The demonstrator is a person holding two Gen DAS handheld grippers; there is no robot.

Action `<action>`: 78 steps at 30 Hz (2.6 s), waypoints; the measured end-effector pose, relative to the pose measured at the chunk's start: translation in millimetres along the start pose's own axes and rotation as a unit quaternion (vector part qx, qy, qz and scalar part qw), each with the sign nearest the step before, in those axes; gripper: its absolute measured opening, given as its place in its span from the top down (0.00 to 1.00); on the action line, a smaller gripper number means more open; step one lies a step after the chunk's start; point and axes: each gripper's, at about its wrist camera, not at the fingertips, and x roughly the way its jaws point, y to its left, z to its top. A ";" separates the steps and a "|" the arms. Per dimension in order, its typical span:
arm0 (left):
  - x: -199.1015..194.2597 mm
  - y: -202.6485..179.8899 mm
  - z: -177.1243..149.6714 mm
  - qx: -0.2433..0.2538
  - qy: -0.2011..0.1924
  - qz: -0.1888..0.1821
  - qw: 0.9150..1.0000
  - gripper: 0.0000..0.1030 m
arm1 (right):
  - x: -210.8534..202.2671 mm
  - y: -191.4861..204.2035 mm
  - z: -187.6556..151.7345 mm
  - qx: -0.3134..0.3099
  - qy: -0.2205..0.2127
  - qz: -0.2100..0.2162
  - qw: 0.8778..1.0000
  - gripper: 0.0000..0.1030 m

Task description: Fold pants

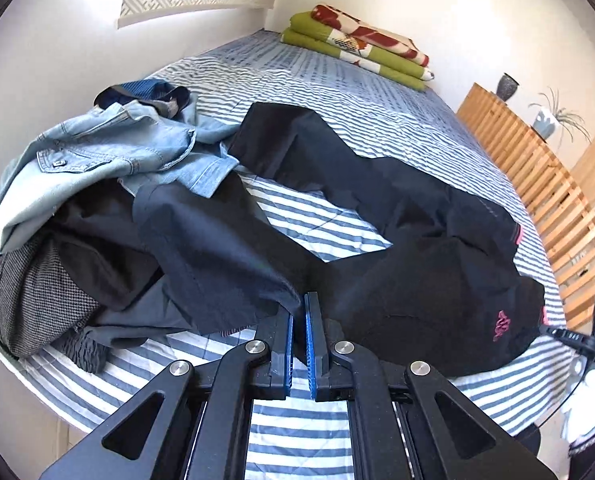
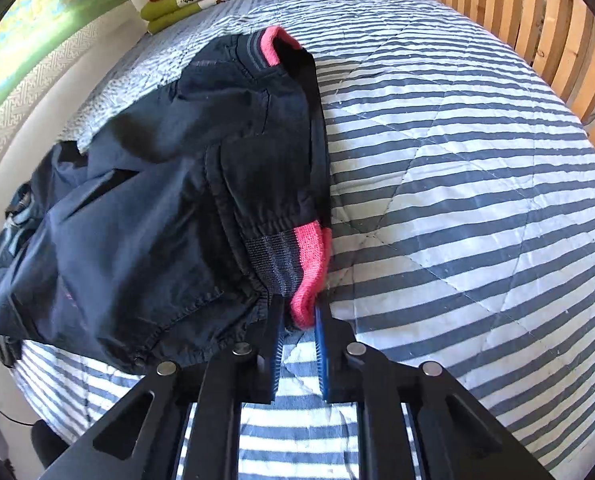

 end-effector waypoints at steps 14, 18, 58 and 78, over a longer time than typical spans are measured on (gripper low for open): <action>25.7 -19.6 -60.6 0.049 0.181 -0.076 0.979 0.78 | -56.5 -38.0 -34.6 -0.032 0.002 -0.111 0.993 0.86; 0.2 -3.6 -26.9 0.043 0.134 -0.059 0.988 0.69 | -62.2 -24.5 -20.3 -0.050 -0.031 -0.110 0.992 0.58; 281.8 33.4 240.0 -0.024 0.096 -0.027 0.995 0.44 | 66.9 -14.6 240.0 -0.013 -0.045 -0.100 0.994 0.95; 284.4 -11.9 275.9 -0.017 0.058 -0.056 0.997 0.96 | 68.6 -22.4 244.4 0.037 -0.043 -0.054 0.997 0.95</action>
